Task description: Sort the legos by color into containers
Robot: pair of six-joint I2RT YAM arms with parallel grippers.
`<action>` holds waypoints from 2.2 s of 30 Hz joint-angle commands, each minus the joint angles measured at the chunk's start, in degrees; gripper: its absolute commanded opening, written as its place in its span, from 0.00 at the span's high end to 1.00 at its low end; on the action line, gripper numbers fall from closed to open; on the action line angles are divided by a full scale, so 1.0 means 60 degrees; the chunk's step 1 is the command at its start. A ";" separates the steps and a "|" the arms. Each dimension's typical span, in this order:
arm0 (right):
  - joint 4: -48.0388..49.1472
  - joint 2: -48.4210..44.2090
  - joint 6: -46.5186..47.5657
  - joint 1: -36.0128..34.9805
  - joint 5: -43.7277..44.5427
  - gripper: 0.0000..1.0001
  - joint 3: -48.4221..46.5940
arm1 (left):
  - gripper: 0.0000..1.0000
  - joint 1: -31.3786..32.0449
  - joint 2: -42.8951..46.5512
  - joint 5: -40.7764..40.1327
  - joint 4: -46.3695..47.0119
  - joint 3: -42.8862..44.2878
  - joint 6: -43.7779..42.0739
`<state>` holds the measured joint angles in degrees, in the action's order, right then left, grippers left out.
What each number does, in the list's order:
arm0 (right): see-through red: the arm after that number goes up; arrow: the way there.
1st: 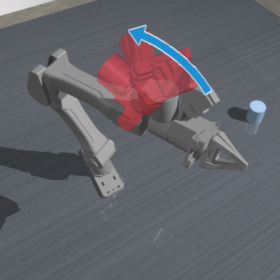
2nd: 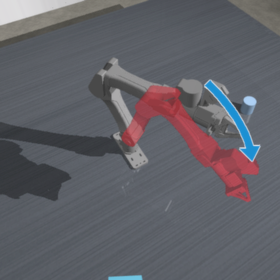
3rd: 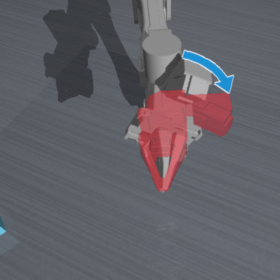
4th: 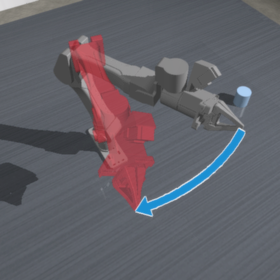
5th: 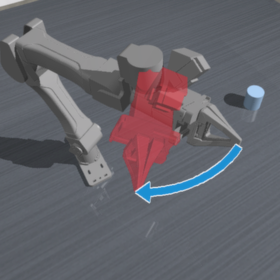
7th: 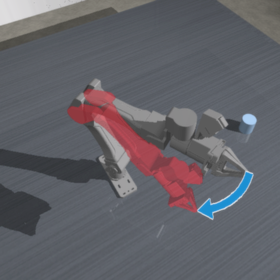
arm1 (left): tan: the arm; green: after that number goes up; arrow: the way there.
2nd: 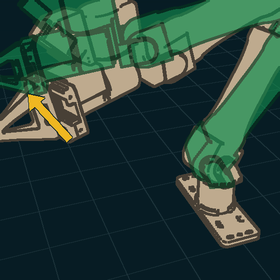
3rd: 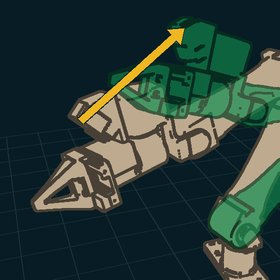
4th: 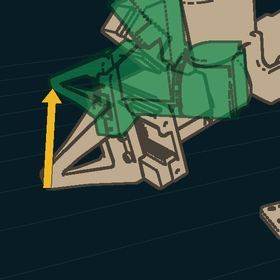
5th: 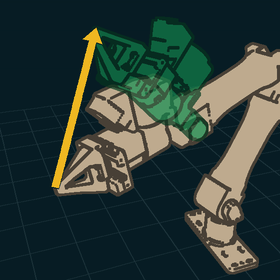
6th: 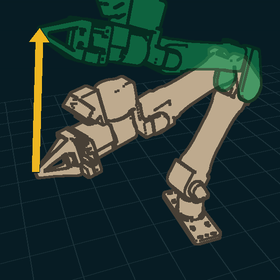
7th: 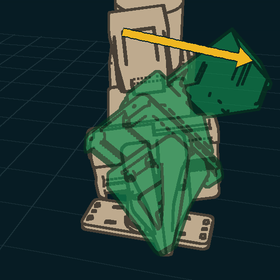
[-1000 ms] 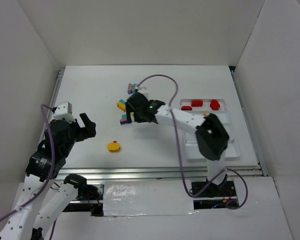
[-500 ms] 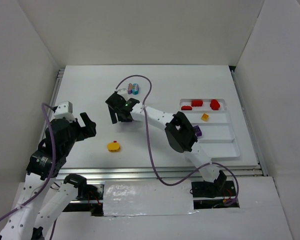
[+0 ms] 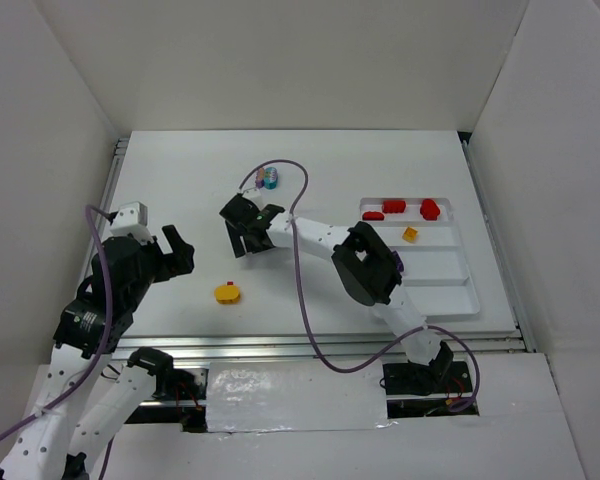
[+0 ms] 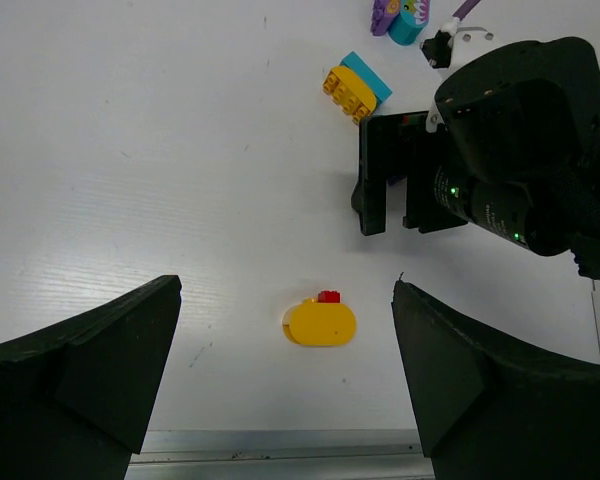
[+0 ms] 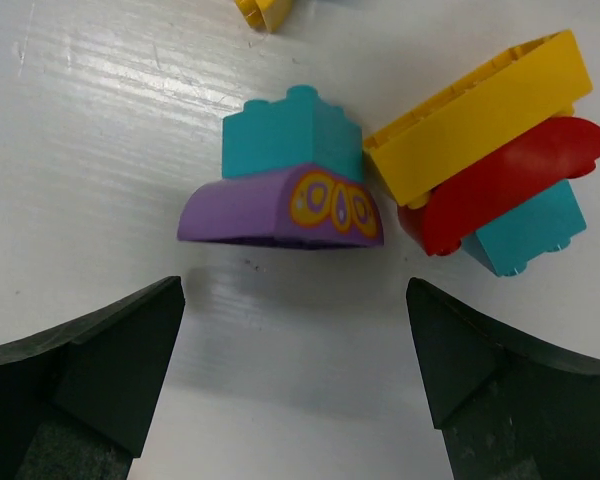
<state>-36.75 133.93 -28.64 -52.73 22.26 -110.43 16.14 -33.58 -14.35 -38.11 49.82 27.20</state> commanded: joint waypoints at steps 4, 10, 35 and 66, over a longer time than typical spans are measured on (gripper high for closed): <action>0.0808 -0.1301 0.0057 -0.0059 -0.0078 0.00 0.0285 | 0.00 -0.0083 -0.0072 0.0194 0.0404 0.0002 -0.0095; 0.1306 -0.0775 0.0569 -0.0045 0.0390 0.02 -0.0020 | 0.00 -0.0097 -0.0101 0.0282 0.0433 -0.0013 -0.0124; 0.3371 -0.1066 0.3412 0.0746 -0.1615 0.41 0.1266 | 0.01 -0.0097 -0.0116 0.0458 0.0492 -0.0028 -0.0198; 0.5144 -0.9179 0.1362 0.1332 -0.8188 1.00 0.7227 | 0.01 -0.0098 -0.0584 0.7934 0.3371 -0.1063 -0.0027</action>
<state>-8.12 84.84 -17.58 -46.02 -13.21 -69.87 15.46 -36.25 11.77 -29.85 46.87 24.53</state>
